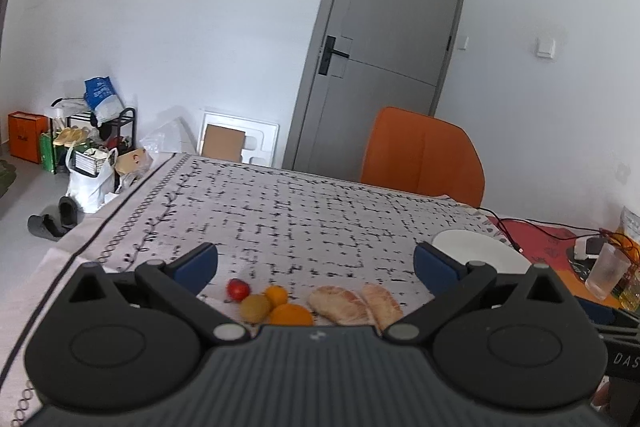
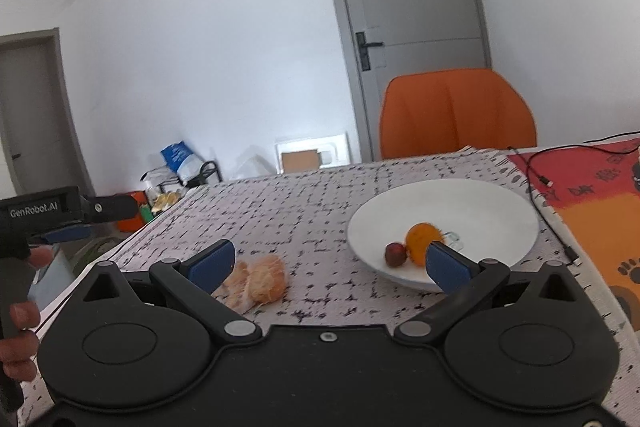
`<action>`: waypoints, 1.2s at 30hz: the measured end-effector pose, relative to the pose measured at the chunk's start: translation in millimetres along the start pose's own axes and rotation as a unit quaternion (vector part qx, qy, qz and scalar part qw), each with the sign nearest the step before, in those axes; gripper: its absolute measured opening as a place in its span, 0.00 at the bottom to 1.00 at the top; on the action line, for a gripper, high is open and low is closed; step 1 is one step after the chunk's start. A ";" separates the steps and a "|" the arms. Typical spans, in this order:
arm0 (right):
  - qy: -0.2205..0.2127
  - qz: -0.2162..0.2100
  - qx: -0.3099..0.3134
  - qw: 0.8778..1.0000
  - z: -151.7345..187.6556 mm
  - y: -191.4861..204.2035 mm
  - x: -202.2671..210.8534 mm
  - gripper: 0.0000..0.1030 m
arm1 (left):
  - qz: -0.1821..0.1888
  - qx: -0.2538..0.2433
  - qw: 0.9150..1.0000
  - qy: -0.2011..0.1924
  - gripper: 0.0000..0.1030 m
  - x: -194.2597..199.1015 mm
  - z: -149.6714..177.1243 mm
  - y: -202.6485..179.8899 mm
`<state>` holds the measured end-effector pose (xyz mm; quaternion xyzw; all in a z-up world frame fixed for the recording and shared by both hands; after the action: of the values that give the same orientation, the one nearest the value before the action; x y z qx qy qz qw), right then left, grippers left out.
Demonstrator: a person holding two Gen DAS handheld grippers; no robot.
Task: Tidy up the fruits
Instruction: 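Move both open tools back toward the fruit pile, then grasp a small tangerine with the right tool while the left tool grasps a yellow-green fruit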
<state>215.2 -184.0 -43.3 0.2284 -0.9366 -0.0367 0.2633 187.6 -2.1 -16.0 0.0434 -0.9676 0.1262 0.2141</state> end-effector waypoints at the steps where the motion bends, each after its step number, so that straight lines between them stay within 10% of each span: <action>1: 0.003 -0.003 0.000 1.000 1.2 1.4 -0.3 1.00 | -0.005 0.002 1.000 0.000 1.00 2.0 -0.4 3.7; 25: 0.053 -0.048 0.012 0.997 19.0 36.8 -18.5 1.00 | -0.025 0.025 0.999 0.034 0.98 15.7 25.1 57.0; 36: 0.077 -0.066 0.016 0.995 27.7 38.6 -29.4 1.00 | -0.008 0.028 0.998 0.058 0.81 -0.1 45.5 51.2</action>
<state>207.6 -137.8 -73.7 0.2958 -0.8969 -0.0211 0.3281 162.2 35.2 -67.4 0.0501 -0.9494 0.1541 0.2692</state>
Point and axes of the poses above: each gripper's, at about its wrist camera, not at the fingertips, and x roughly against the way its jaws point, y to its left, z to its underside, the point moved 5 cm from there along -x, roughly the way its jaws point, and after that the axes turned 4 degrees about y, right-handed, at the moved point
